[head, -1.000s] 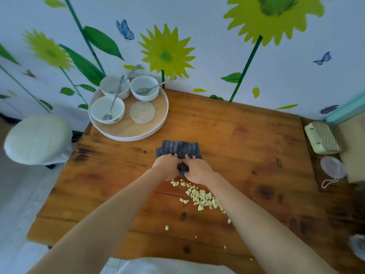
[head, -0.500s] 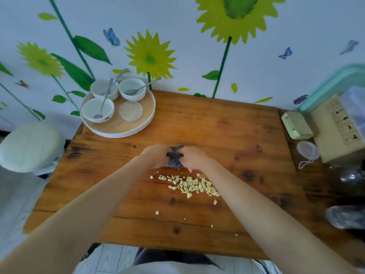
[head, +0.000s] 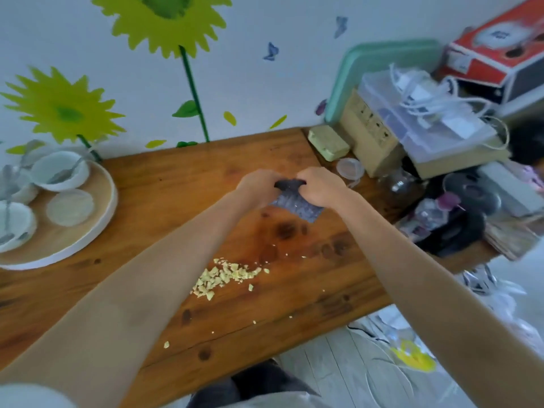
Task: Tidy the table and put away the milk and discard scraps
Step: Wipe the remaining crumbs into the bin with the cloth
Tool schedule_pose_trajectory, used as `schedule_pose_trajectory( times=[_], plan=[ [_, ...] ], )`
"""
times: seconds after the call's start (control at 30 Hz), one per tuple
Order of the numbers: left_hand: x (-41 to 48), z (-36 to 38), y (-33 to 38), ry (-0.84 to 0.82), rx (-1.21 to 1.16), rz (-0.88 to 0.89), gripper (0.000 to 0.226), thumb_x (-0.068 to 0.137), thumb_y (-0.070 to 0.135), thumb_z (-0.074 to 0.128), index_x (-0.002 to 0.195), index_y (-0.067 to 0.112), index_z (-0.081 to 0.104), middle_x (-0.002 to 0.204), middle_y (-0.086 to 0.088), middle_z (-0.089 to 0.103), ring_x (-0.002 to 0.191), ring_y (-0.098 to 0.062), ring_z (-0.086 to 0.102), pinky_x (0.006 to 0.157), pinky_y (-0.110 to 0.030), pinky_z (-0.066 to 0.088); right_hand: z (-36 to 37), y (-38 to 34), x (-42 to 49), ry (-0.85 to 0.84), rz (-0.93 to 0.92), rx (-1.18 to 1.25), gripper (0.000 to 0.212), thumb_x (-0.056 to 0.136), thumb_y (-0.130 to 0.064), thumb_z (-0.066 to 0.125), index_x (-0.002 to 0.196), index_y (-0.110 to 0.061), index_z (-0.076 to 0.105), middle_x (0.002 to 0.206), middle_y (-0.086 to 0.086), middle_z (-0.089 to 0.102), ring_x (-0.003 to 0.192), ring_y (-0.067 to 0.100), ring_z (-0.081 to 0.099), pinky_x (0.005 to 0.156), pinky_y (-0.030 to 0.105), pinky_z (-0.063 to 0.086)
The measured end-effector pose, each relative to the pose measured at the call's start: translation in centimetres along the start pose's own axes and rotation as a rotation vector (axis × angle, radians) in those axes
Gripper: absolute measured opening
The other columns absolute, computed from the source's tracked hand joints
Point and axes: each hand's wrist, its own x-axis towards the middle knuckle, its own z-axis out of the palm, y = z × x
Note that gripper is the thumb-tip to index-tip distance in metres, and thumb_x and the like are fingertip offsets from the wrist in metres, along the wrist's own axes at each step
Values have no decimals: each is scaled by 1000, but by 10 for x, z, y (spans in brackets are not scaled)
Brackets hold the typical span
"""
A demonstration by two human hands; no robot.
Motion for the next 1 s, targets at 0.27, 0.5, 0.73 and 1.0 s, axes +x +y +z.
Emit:
schedule_pose_trajectory(
  times=[0.27, 0.5, 0.73, 1.0],
  plan=[
    [9, 128, 8, -340, 194, 233, 48, 95, 4, 36, 139, 22, 44, 151, -1, 34, 138, -21, 35, 102, -34, 37, 121, 61, -30, -225, 220, 152, 41, 98, -20, 37, 139, -17, 41, 138, 14, 46, 108, 31, 57, 68, 30, 45],
    [-10, 116, -32, -446, 269, 318, 56, 90, -9, 33, 136, 19, 48, 156, 7, 24, 145, -14, 19, 106, -38, 37, 177, 23, -33, -212, 299, 415, 45, 97, -20, 39, 142, -23, 36, 149, 18, 27, 81, 26, 59, 61, 27, 43],
    [-66, 96, -133, -455, 242, 307, 57, 88, -12, 33, 133, 18, 51, 154, 7, 26, 145, -14, 17, 112, -44, 30, 227, -76, -19, -197, 292, 568, 46, 94, -16, 43, 139, -23, 43, 102, 13, 36, 49, 13, 41, 40, 20, 28],
    [-158, 82, -242, -401, 185, 246, 61, 87, -14, 32, 137, 17, 47, 156, 5, 23, 146, -14, 13, 111, -36, 32, 272, -207, -32, -144, 282, 626, 44, 91, -17, 45, 134, -23, 50, 137, 13, 42, 79, 24, 57, 47, 19, 34]
  ],
)
